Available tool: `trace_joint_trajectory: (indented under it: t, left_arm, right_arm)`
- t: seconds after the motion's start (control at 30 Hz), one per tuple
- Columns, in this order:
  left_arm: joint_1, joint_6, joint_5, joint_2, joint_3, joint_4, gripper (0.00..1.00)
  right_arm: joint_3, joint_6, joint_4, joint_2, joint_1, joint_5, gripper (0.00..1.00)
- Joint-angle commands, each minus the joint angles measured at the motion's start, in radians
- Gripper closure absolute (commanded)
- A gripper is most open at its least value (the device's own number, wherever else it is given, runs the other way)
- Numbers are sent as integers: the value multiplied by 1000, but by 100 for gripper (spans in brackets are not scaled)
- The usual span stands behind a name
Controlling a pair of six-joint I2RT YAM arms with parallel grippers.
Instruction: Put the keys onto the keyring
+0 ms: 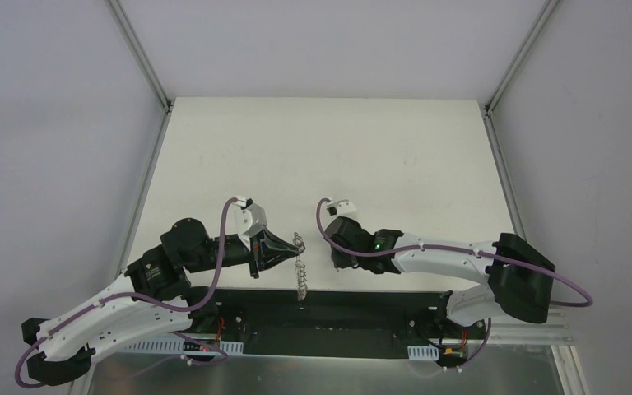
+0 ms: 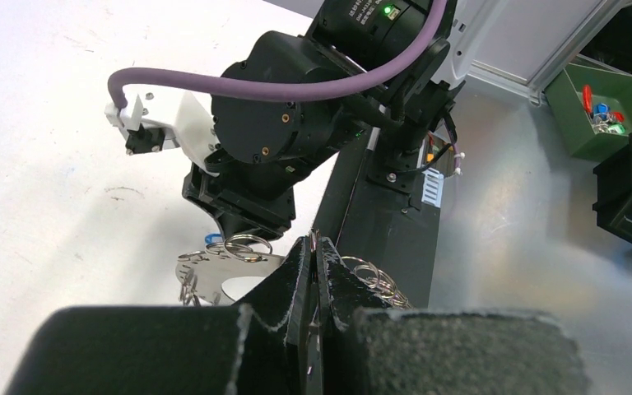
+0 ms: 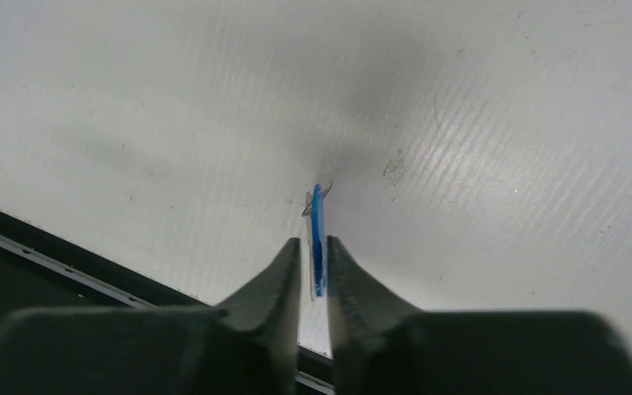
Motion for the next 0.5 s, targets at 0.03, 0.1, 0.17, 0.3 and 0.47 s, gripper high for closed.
trace_joint_trajectory:
  t: [0.03,0.1,0.17,0.3,0.47]
  left_arm:
    - [0,9,-3,-1,7,53,100]
    - [-1,9,-2,-2,7,52,100]
    - [0,7,-1,-6,4,53,100]
    - [-1,6,-4,-12,1,54,100]
    - [0,5,-1,-11,0,52,100]
  right_arm:
    - [12,18,-74,-12,4,64,66]
    - [14,24,-90,-5,5,96,62]
    - [20,25,-109,-1,4,124,61]
    - [20,18,-111,-11,3,147,60]
    - [44,15,-93,-9,1,171,60]
